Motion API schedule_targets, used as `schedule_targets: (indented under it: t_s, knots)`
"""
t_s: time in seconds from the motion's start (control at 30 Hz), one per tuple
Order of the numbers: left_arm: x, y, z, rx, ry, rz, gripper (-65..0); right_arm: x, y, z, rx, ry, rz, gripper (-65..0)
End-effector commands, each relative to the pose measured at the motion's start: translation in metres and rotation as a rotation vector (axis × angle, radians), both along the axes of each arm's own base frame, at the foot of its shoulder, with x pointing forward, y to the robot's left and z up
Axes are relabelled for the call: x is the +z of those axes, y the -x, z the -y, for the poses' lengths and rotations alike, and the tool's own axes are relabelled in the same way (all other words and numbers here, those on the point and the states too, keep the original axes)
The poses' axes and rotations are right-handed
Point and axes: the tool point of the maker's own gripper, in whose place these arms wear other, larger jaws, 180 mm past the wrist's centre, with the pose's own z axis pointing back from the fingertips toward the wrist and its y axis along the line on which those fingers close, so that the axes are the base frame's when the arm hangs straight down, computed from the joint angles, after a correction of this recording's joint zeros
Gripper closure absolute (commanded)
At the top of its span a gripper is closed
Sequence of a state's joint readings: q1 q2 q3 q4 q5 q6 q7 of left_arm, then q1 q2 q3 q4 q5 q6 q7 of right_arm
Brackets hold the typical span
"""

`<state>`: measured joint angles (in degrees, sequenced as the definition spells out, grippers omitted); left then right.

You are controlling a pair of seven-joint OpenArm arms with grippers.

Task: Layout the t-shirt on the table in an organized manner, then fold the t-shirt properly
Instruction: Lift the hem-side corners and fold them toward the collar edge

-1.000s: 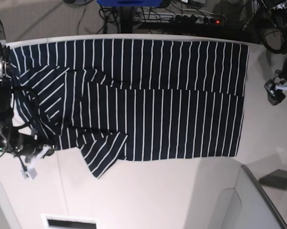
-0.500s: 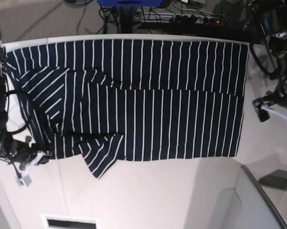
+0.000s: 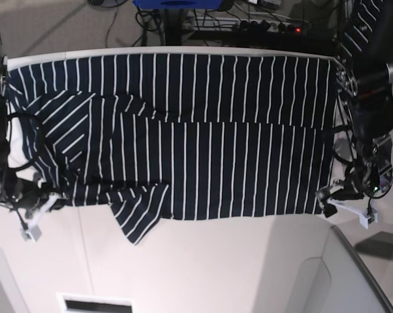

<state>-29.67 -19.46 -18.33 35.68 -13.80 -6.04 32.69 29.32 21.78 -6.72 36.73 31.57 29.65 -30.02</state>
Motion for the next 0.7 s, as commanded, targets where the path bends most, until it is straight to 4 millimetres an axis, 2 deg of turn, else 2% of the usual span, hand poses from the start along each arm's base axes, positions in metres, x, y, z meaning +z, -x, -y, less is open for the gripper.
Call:
schedule_targets:
  t_s: [0.0,0.17,0.23,0.33,0.37,0.43,0.53,0.57,0.6,0.67]
  knots:
    - [0.012,-0.011,-0.011,0.024,-0.008,0.031,-65.0,0.026,-0.022,0.004,-0.008,-0.012,0.082,0.0]
    - [-0.01,-0.008,-0.001,0.011,-0.003,-0.013,-65.0,0.025,-0.021,0.005,-0.008,-0.012,0.081,0.0]
    - [-0.024,-0.003,0.016,-0.062,-0.034,-0.057,-65.0,0.025,-0.021,0.005,-0.008,-0.012,0.081,0.0]
    - [-0.039,0.01,0.025,-0.099,-0.048,-0.1,-65.0,0.025,-0.021,0.005,-0.008,-0.012,0.081,0.0]
    - [-0.043,0.014,0.026,-0.1,-0.049,-0.102,-61.9,0.025,-0.021,0.005,-0.008,-0.012,0.081,0.0]
    - [-0.047,0.019,0.025,-0.099,-0.055,-0.1,-48.4,0.025,-0.021,0.005,-0.008,-0.012,0.081,0.0]
    - [-0.049,0.021,0.024,-0.099,-0.062,-0.092,-17.6,0.025,-0.021,0.005,-0.008,-0.012,0.081,0.0]
    - [-0.049,0.021,0.023,-0.098,-0.063,-0.092,-5.4,0.025,-0.021,0.005,-0.008,-0.011,0.081,0.0]
    - [-0.049,0.022,0.023,-0.098,-0.063,-0.094,0.0,0.025,-0.021,0.005,-0.008,-0.011,0.081,0.0]
    - [-0.046,0.02,0.021,-0.1,-0.069,-0.088,0.0,0.025,-0.021,0.005,-0.008,-0.011,0.081,0.0]
